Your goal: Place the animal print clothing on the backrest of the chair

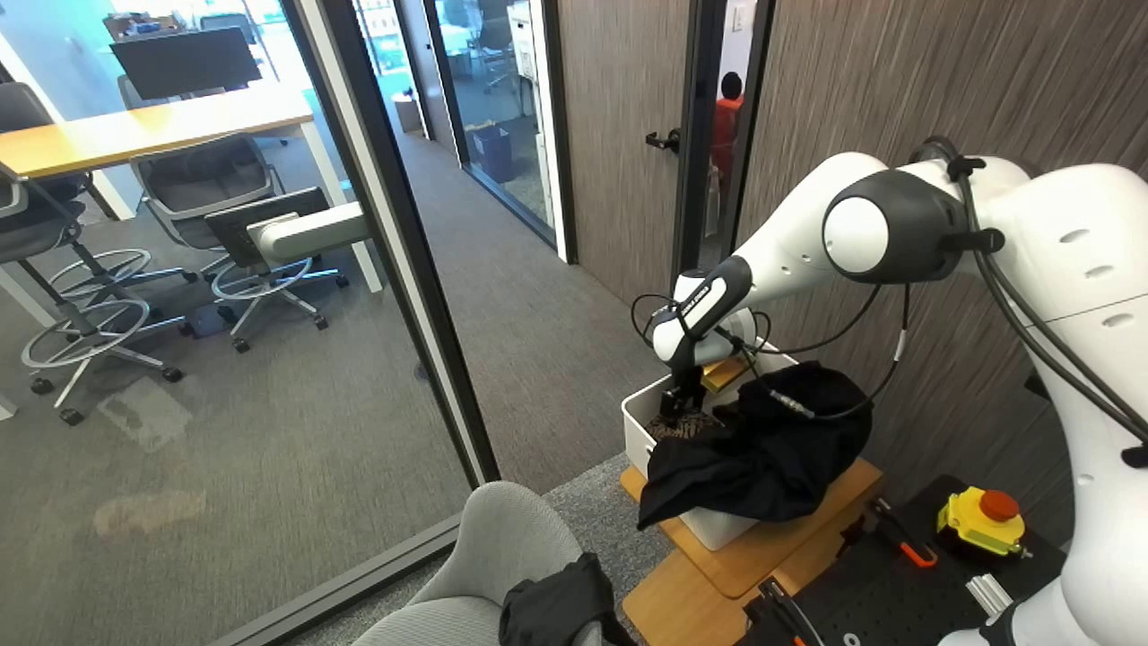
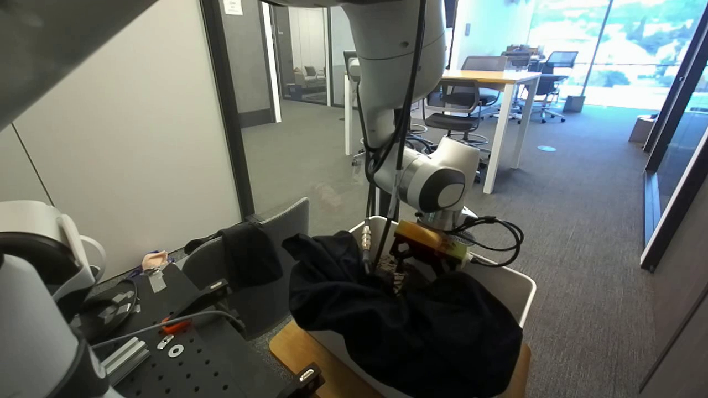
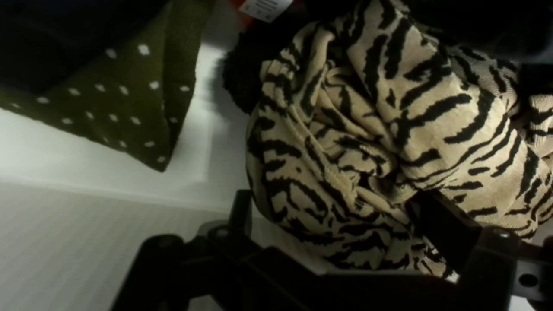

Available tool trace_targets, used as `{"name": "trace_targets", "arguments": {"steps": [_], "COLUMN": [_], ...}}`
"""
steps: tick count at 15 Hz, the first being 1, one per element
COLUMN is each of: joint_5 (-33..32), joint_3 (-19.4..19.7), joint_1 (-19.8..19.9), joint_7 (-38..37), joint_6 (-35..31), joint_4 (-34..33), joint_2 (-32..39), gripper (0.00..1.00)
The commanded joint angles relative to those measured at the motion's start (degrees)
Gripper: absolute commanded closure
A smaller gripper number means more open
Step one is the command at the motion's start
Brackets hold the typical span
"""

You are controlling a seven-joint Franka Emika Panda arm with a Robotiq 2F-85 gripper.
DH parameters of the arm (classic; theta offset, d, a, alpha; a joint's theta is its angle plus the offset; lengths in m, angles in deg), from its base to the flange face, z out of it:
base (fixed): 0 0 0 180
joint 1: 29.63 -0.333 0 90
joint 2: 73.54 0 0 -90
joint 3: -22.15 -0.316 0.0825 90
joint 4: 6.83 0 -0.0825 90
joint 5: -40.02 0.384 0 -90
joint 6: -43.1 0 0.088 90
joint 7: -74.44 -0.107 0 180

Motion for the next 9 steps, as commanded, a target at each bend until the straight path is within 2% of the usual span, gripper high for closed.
{"name": "trace_targets", "arguments": {"steps": [1, 9], "joint_5": [-1.14, -1.29], "joint_3": [-0.39, 0.33], "joint_1": [-0.39, -1.77], "joint_7": [0.28, -1.71], "joint_6": [0.02, -2.43], "joint_4": [-0.1, 4.36], "joint_2": [1.54, -0.17], "gripper": [0.0, 0.0]}}
